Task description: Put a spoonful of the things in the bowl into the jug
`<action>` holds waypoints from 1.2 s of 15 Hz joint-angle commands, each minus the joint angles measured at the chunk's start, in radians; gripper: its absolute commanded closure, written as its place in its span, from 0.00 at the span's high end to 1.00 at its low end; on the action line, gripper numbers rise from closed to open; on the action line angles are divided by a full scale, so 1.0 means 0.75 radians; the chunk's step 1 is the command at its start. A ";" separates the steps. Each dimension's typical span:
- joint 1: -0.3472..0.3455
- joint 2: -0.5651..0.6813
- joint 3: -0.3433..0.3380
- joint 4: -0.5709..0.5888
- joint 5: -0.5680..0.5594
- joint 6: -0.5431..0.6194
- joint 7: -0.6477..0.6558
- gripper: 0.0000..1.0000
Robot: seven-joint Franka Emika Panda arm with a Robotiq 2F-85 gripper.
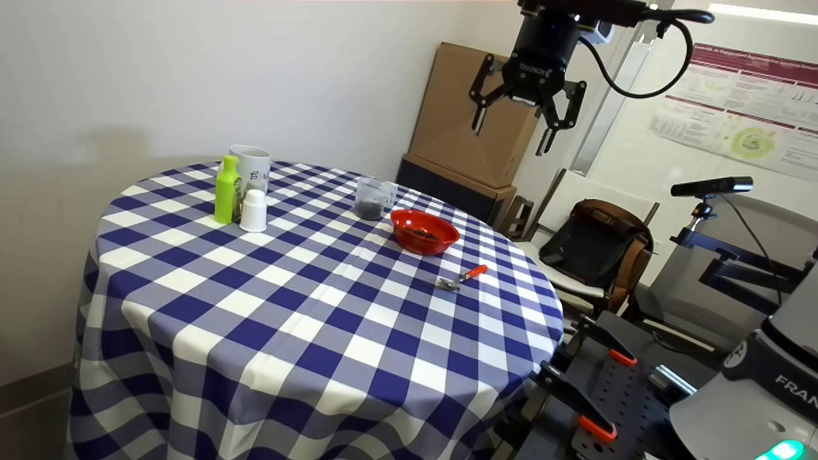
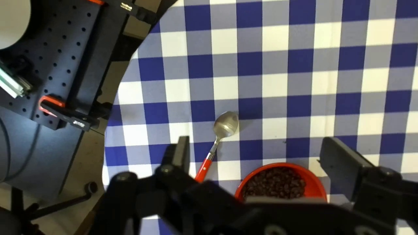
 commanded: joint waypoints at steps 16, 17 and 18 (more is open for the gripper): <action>-0.116 0.060 -0.064 -0.090 -0.196 0.219 0.466 1.00; -0.126 0.101 -0.063 -0.072 -0.198 0.275 0.507 1.00; -0.134 0.140 -0.066 -0.050 -0.200 0.310 0.545 1.00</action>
